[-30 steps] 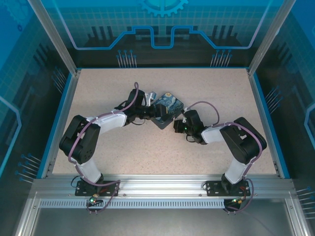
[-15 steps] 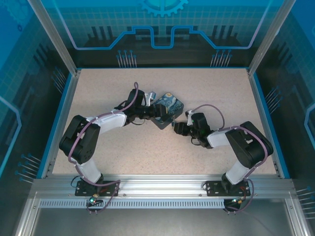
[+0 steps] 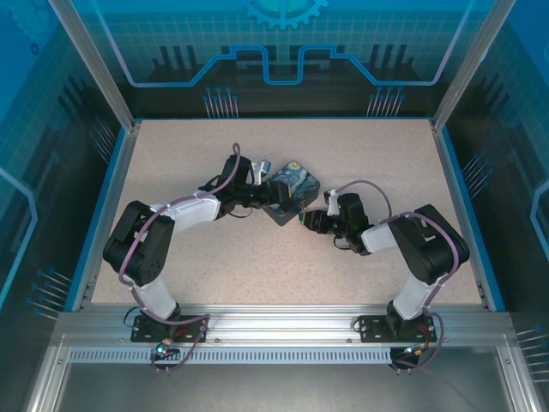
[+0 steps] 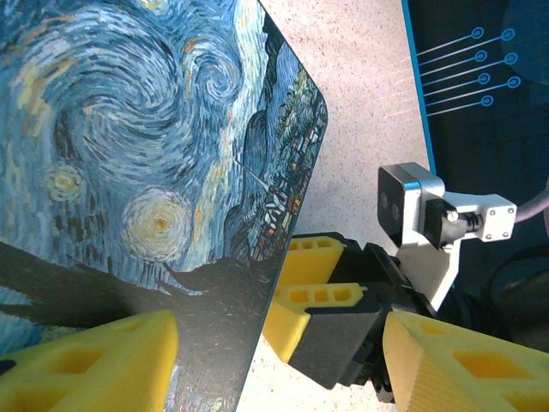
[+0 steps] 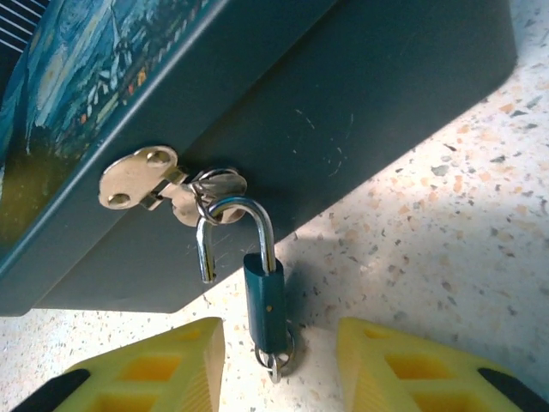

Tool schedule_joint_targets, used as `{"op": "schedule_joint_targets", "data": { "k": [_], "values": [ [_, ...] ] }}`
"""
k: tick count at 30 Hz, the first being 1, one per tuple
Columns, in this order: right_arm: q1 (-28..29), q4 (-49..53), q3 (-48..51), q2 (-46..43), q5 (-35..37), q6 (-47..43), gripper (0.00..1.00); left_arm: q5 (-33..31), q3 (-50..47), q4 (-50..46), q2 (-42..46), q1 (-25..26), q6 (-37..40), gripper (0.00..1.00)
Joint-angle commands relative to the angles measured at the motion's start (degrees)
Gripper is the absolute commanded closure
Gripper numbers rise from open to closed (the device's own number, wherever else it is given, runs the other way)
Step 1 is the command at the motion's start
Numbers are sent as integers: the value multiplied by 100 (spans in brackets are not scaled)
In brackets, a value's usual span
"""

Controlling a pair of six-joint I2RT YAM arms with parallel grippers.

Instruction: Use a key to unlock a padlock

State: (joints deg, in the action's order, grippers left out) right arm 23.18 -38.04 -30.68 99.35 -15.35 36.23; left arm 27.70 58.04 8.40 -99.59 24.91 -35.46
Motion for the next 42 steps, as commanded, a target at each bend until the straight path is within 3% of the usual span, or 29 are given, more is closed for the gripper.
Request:
{"op": "schedule_joint_targets", "data": {
  "k": [1, 13, 20, 42],
  "values": [
    [-76, -169, -158, 241, -205, 185, 63, -178, -212, -314, -34, -87, -1, 34],
    [-78, -362, -190, 594, -414, 341, 75, -176, -212, -296, -58, -83, -4, 34],
    [-79, -456, -156, 571, -399, 359, 91, -203, -223, -313, -58, -85, 7, 34],
    [-53, -609, -138, -47, 527, 781, 96, -221, -393, -287, 8, -70, -13, 34]
  ]
}}
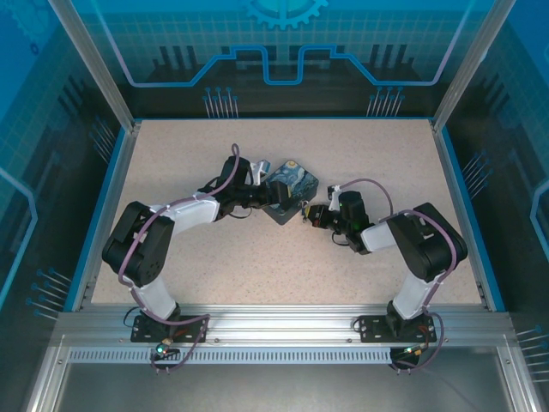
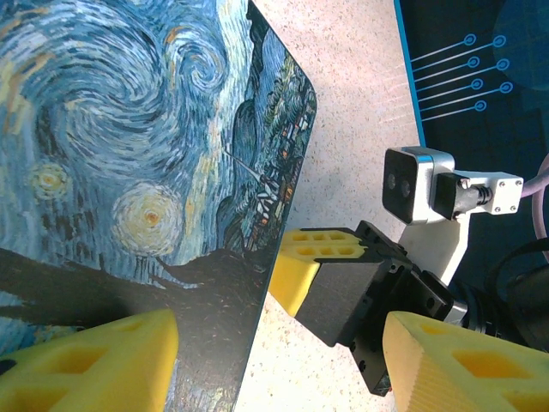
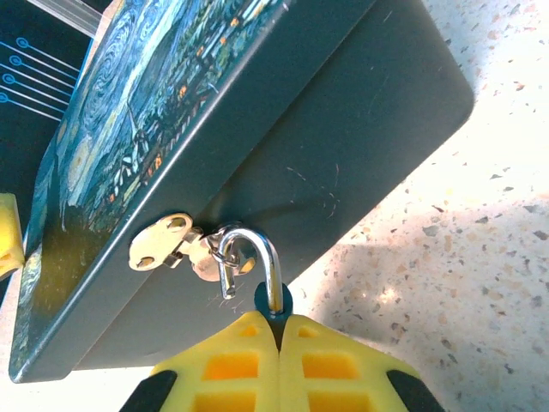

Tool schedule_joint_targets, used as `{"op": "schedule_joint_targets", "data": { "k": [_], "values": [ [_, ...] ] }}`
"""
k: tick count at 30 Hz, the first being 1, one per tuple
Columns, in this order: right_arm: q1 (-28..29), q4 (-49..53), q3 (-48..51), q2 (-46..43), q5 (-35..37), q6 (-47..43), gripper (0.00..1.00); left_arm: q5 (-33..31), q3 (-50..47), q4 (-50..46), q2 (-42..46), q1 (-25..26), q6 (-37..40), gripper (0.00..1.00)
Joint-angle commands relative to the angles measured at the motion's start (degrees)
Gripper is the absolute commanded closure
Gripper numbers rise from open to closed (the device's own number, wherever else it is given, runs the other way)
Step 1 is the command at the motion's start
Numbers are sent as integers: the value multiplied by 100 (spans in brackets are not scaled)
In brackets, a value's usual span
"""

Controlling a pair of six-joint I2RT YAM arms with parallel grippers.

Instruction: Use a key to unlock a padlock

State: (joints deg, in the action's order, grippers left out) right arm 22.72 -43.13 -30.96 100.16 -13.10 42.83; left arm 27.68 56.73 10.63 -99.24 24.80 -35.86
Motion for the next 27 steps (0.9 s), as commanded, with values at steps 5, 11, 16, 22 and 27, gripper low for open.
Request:
{"op": "schedule_joint_targets", "data": {
  "k": [5, 11, 16, 22, 27],
  "values": [
    [41, -86, -138, -182, 573, 337, 96, -255, -317, -501, 10, -46, 7, 34],
    [91, 8, -289, -111, 662, 518, 96, -256, -312, -475, 0, -6, -35, 34],
    [120, -133, -316, -32, 675, 676, 96, -255, -257, -490, -57, 16, -35, 34],
    [125, -216, -364, 9, 695, 864, 96, -222, -275, -411, -64, 30, -67, 34],
    [171, 5, -280, -24, 872, 913, 96, -202, -73, -666, 380, 29, 47, 32]
  ]
}}
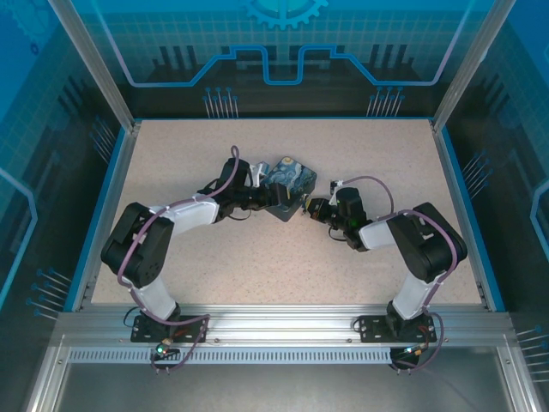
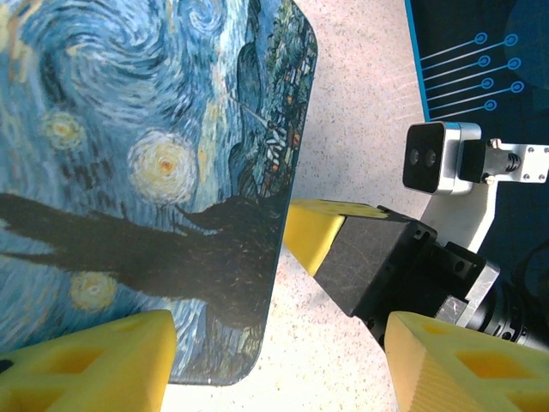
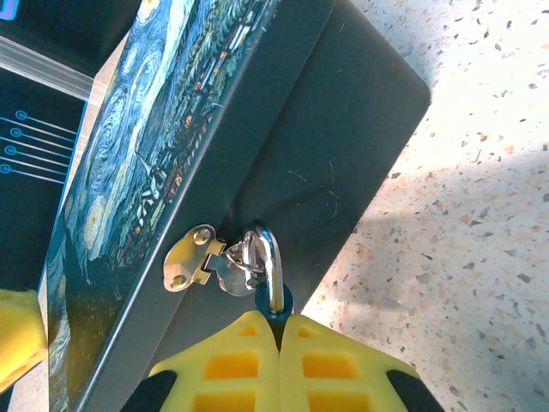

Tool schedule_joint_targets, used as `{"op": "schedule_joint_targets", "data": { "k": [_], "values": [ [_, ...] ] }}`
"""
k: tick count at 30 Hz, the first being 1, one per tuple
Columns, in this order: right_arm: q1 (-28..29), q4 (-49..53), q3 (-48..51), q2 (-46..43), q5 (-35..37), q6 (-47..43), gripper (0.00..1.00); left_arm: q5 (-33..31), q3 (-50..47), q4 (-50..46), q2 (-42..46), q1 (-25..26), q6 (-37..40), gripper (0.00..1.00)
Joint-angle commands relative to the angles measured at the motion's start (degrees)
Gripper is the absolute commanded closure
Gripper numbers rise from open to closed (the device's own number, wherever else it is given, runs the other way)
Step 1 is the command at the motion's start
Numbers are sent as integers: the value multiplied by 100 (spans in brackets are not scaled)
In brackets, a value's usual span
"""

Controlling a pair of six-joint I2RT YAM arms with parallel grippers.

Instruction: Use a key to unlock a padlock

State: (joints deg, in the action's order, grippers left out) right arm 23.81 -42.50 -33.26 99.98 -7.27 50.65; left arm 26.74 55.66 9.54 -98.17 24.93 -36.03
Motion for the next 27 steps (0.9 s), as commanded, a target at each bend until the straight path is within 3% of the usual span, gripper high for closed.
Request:
{"op": "schedule_joint_targets", "data": {
  "k": [1, 7, 16, 27],
  "values": [
    [54, -109, 12, 11, 321, 189, 96, -119, 150, -702, 350, 19, 127, 32],
    [159, -82, -30, 72, 231, 184, 96, -30, 667, -979, 539, 21, 228, 30],
    [245, 12, 39, 63, 342, 105, 97, 148, 1331, -813, -401, 259, 124, 31],
    [246, 1089, -268, 21, 720, -234, 97, -19, 1157, -846, -835, 306, 219, 31]
  ]
}}
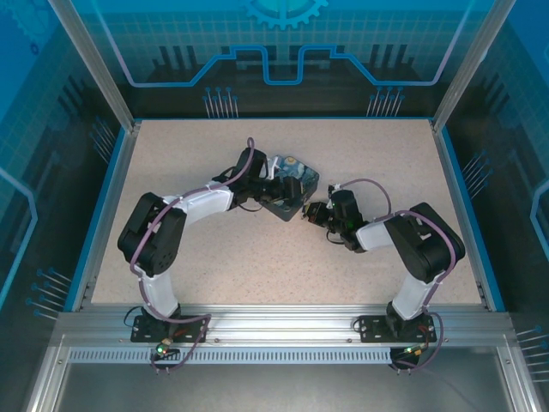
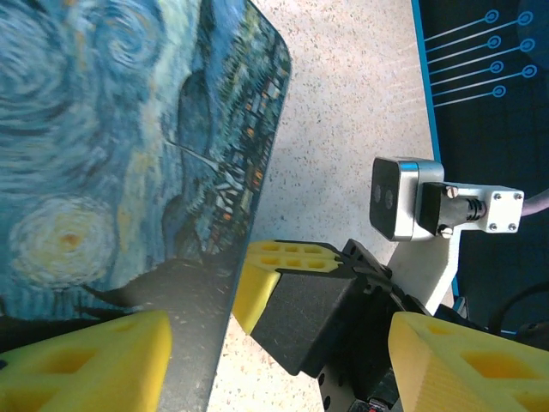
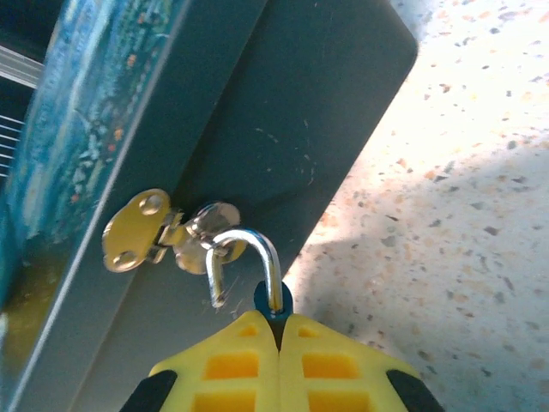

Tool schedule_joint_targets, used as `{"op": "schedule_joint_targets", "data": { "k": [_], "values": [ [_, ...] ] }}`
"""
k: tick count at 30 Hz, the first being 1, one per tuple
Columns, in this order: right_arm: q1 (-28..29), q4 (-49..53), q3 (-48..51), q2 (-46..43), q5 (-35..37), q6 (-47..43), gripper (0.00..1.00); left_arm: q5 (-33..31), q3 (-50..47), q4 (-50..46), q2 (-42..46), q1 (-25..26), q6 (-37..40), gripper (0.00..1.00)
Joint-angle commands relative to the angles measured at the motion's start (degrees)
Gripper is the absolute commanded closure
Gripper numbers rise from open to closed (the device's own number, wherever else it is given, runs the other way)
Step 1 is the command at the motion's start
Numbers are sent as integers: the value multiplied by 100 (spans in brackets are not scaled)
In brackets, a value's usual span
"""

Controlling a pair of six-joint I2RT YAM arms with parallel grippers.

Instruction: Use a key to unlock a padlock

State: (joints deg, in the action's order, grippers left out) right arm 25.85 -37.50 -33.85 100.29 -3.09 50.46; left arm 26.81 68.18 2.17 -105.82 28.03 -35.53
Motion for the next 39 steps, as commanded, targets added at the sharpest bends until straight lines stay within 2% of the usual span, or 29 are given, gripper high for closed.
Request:
{"op": "schedule_joint_targets", "data": {
  "k": [1, 5, 14, 29, 35, 39],
  "values": [
    [59, 830, -302, -20, 395, -301, 97, -40, -152, -103, -80, 0, 169, 31],
    [106, 1467, -558, -18, 746, -528, 96, -124, -390, -60, -102, 0, 169, 31],
    [-87, 734, -340, -155, 486, -228, 96, -151, -587, -32, -141, -16, 160, 31],
    [-150, 281, -597, 276, 1437, 1657, 98, -186, -692, 54, -166, -9, 81, 31],
    [-92, 1116, -547, -405, 1901, 912, 97, -134, -640, 64, -86, -60, 62, 31],
    [-162, 1599, -303, -1002, 1703, 160, 96, -144, -553, -138, 89, -169, 183, 30]
  ]
}}
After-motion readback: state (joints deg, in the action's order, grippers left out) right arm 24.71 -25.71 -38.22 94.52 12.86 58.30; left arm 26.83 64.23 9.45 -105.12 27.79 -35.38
